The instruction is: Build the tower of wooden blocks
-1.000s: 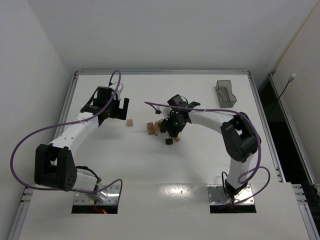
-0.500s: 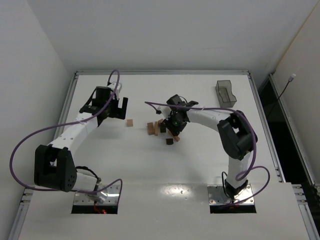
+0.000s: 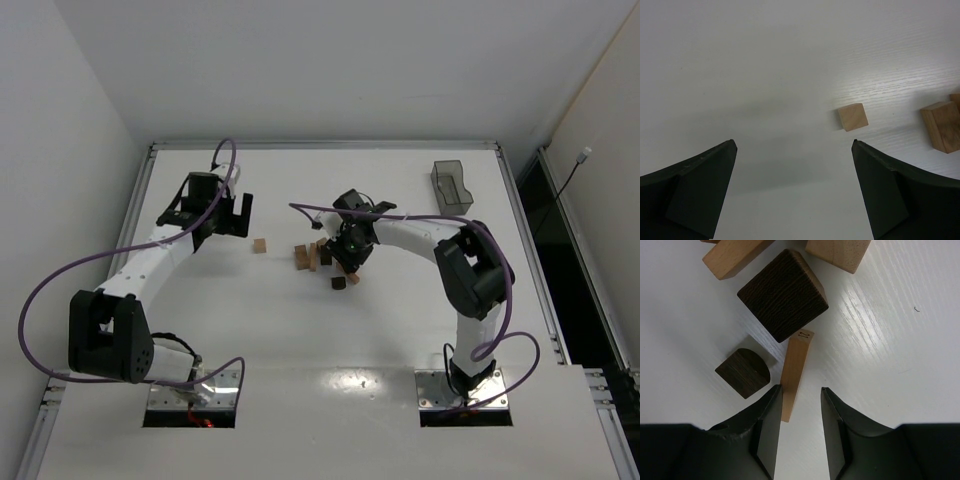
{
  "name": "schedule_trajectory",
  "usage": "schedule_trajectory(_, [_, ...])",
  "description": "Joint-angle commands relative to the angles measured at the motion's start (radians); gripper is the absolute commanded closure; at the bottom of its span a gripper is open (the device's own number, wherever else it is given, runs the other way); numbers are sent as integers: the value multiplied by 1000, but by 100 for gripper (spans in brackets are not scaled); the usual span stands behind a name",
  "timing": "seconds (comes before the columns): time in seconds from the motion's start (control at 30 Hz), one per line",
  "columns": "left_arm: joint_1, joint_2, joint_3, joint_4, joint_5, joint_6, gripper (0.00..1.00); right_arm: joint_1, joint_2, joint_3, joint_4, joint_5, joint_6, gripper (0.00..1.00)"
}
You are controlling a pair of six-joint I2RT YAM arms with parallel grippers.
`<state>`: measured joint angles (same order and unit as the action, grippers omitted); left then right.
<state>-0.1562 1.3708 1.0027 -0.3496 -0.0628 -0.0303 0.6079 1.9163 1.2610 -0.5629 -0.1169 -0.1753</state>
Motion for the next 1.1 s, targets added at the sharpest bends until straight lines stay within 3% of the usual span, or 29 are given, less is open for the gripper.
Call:
schedule_trajectory(0.0, [10,-15,-3,32,11,10,0,15,-30,35,-12,-26,13,67])
schedule_trajectory(0.43, [20,-15,-12,32,11,10,0,46,1,35,-32,-38,13,67])
schedule_trajectory(0.7, [20,-15,-12,32,11,10,0,46,1,25,-9,72,33,65])
schedule_trajectory(1.07, [29,-15,-12,41,11,10,0,46,61,66,-52,34,42,80])
